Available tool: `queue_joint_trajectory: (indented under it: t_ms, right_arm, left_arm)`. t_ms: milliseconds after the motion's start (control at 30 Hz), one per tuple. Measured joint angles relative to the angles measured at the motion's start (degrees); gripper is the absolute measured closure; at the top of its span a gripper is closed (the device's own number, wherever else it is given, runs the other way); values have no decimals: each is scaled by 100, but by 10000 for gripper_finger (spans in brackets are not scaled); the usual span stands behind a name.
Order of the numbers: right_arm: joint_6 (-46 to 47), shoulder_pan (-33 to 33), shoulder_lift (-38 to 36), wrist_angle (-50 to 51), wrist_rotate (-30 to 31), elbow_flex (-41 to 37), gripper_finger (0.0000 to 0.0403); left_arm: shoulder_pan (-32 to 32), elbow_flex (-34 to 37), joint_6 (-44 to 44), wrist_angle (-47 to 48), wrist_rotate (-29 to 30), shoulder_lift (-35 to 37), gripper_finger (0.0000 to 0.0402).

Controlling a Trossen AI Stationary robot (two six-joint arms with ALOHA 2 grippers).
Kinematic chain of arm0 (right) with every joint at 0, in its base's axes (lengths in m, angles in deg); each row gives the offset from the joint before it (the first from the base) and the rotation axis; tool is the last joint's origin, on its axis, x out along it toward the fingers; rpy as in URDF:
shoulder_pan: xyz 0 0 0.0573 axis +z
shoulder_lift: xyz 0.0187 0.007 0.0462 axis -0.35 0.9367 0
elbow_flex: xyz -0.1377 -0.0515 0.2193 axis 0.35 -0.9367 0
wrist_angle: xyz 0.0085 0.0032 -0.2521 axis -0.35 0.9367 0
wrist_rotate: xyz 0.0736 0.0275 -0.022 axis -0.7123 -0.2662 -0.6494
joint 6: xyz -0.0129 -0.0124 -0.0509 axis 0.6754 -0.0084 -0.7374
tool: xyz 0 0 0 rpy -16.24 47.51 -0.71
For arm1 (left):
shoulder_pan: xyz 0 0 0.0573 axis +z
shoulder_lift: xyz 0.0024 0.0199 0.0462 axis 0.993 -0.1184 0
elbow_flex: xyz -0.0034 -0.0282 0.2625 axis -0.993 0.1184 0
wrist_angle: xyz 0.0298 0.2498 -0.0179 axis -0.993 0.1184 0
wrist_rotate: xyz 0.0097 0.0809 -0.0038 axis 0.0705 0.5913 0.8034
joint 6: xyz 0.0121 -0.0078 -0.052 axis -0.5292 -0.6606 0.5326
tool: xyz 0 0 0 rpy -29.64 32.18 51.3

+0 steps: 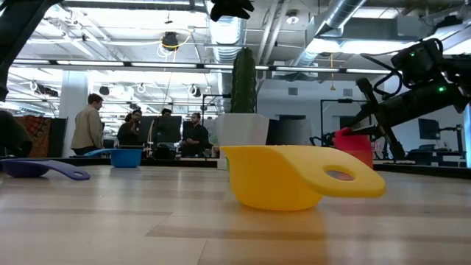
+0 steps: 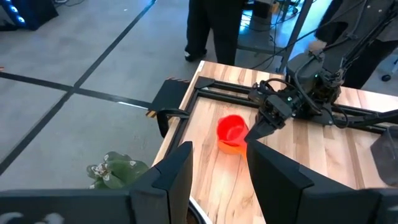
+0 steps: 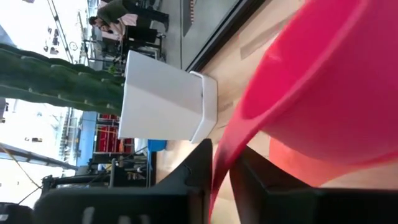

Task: Nest measuring cups in basket
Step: Stack the red measuring cup on top of the orange measuring cup

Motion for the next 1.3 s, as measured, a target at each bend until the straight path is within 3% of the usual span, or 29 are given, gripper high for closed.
queue_joint_trajectory:
  t_ms: [467, 633, 933, 1100, 1300]
  right_arm:
    - [690, 579, -314, -40, -380, 0, 223]
    - [977, 842, -555, 349, -404, -2, 212]
    - [973, 1419, -1059, 1640, -366, 181, 246]
    - [118, 1583, -1260, 2614, -97, 875, 284]
    - [-1174, 1345, -1415, 4431, 607, 1948, 350]
  left_arm:
    - [-2, 0, 98, 97, -2, -2, 260]
    - [-34, 0, 227, 102, 2, -3, 260]
    - [-89, 0, 455, 134, 54, -4, 260]
    - [-178, 0, 481, 140, 305, -4, 260]
    - [-214, 0, 562, 137, 330, -4, 260]
